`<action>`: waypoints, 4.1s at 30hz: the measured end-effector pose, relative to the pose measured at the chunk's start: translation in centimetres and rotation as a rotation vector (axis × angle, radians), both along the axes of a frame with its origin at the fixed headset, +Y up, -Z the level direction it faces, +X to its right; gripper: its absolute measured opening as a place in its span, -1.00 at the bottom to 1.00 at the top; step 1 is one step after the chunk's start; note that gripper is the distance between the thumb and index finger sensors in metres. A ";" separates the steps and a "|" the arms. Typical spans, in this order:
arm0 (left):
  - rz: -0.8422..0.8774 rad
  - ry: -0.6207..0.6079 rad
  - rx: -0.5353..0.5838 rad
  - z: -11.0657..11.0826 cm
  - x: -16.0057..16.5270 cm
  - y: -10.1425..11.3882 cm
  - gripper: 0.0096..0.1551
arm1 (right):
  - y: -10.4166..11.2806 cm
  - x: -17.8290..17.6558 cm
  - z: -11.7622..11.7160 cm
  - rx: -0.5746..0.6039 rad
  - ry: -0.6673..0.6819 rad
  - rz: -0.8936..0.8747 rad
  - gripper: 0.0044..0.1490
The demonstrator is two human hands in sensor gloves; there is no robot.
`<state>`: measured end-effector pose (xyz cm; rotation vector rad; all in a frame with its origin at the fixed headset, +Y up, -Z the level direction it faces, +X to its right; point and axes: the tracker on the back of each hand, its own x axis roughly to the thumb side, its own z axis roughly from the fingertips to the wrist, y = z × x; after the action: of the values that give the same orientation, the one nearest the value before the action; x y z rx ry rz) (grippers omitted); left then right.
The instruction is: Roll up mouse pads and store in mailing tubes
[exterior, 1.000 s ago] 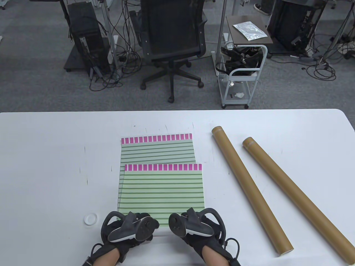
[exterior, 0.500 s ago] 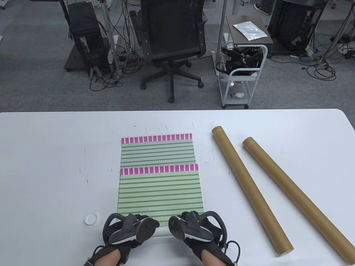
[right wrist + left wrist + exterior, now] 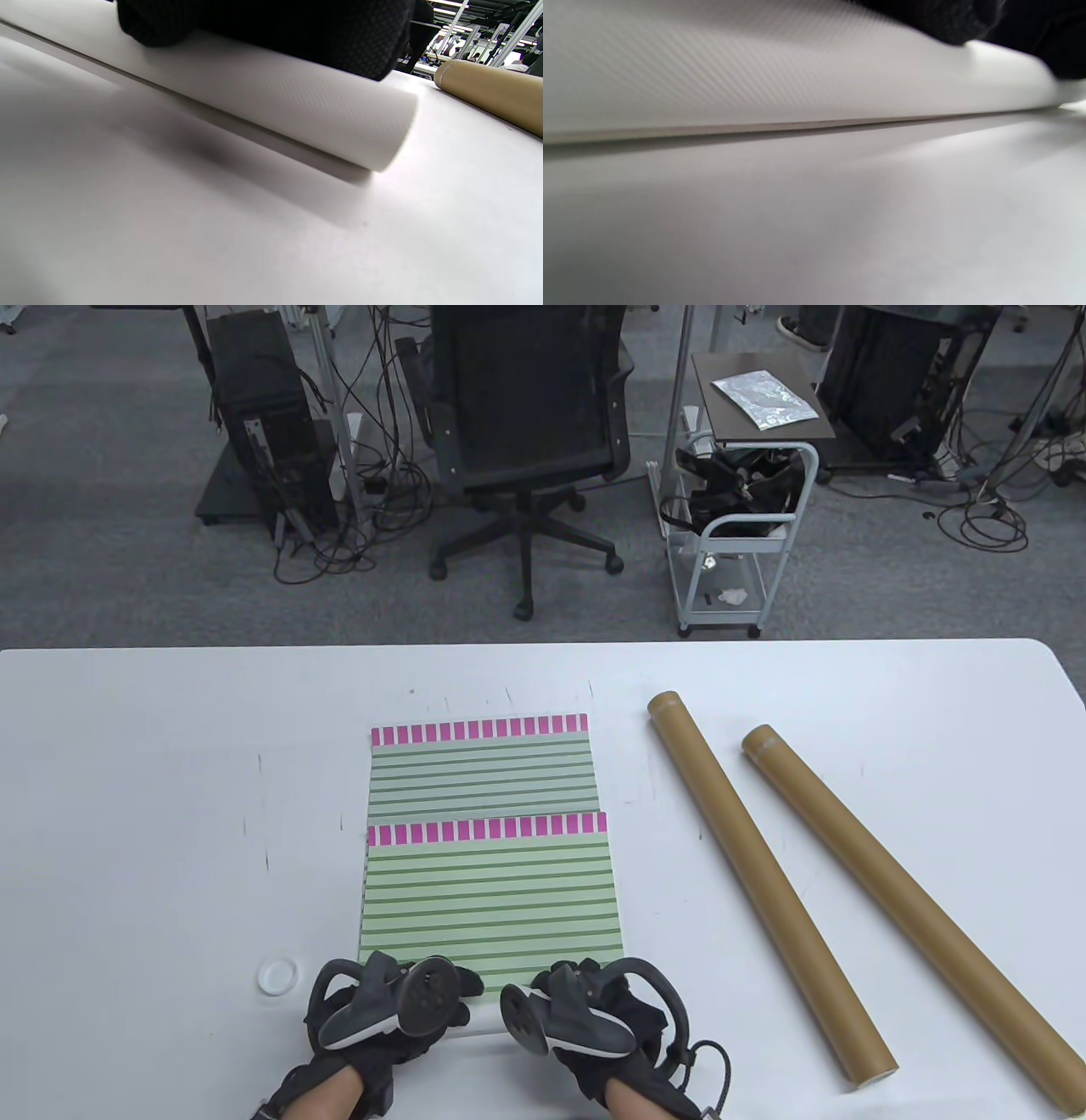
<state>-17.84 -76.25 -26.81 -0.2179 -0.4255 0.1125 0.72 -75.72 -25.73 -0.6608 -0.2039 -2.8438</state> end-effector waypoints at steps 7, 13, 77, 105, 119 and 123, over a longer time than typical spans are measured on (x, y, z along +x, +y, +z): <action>-0.156 -0.066 0.089 0.4 0.9 0.5 -0.52 | 0.0 0.1 -0.3 -0.018 0.004 -0.021 -0.38; -0.148 -0.016 0.071 0.4 0.9 -0.1 -0.56 | 0.6 0.4 -0.3 -0.003 -0.013 -0.037 -0.37; -0.284 0.020 0.256 0.8 0.5 1.4 -0.40 | -0.1 1.6 -0.9 0.062 -0.113 -0.138 -0.36; -0.240 0.023 0.066 -0.1 -0.5 0.8 -0.42 | 0.6 3.1 -1.1 0.083 -0.160 -0.113 -0.29; -0.254 0.047 0.094 0.0 -0.4 0.5 -0.53 | 0.5 2.3 -0.6 0.066 -0.138 -0.063 -0.29; -0.257 0.064 0.098 -0.3 -0.3 0.4 -0.54 | 0.9 2.1 -0.8 0.132 -0.116 -0.100 -0.32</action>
<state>-18.18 -75.86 -27.11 -0.1699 -0.3357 -0.1531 2.81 -74.80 -26.49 -0.4930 -0.0005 -2.9620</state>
